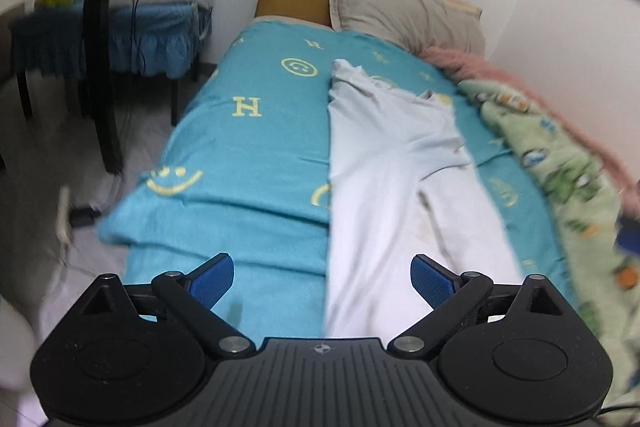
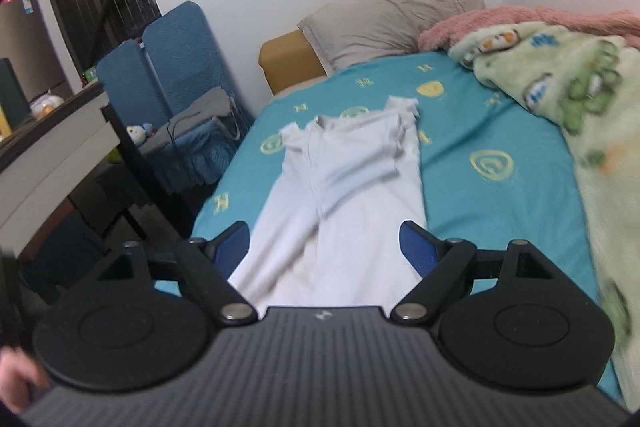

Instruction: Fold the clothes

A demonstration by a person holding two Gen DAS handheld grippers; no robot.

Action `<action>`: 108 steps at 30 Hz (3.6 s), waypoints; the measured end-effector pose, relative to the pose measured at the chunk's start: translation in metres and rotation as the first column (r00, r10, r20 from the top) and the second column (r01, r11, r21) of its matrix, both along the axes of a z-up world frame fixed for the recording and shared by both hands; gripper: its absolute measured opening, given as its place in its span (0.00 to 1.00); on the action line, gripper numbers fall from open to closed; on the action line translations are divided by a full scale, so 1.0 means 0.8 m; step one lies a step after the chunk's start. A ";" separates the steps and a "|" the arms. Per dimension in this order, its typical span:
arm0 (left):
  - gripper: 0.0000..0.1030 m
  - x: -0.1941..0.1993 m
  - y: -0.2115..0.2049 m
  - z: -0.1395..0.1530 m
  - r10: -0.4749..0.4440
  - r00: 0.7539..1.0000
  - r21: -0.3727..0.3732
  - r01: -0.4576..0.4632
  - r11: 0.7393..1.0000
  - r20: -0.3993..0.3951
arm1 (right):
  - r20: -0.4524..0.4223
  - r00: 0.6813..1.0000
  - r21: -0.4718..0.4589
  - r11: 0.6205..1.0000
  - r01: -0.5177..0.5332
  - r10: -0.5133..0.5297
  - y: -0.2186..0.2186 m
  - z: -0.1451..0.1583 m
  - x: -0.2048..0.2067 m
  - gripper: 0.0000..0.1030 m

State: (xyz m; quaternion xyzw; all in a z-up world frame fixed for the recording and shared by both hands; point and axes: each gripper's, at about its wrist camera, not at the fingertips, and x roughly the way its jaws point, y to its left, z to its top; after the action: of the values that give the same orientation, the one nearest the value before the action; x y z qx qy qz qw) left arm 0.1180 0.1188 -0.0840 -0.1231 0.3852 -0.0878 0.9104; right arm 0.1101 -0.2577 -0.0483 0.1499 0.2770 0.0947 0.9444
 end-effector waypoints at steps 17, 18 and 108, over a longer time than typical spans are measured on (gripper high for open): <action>0.60 0.000 0.020 -0.040 -0.173 0.892 0.042 0.209 0.977 -0.417 | -0.099 0.995 0.025 0.999 -0.024 0.026 -0.011 -0.033 -0.011 0.81; 0.58 -0.002 0.013 -0.040 -0.219 0.882 0.082 0.276 0.958 -0.416 | -0.112 0.994 0.044 0.999 -0.014 0.019 -0.015 -0.036 -0.008 0.81; 0.63 -0.112 -0.101 -0.014 -0.359 0.916 -0.111 0.343 0.933 -0.180 | -0.195 0.974 0.137 0.987 -0.089 0.115 0.005 -0.078 0.079 0.77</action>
State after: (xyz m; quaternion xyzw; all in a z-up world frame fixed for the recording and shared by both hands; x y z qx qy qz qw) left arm 0.0284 0.0382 -0.0953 -0.0953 0.4856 -0.2520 0.8316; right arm 0.1735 -0.2534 -0.1103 0.2041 0.3722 0.1449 0.8938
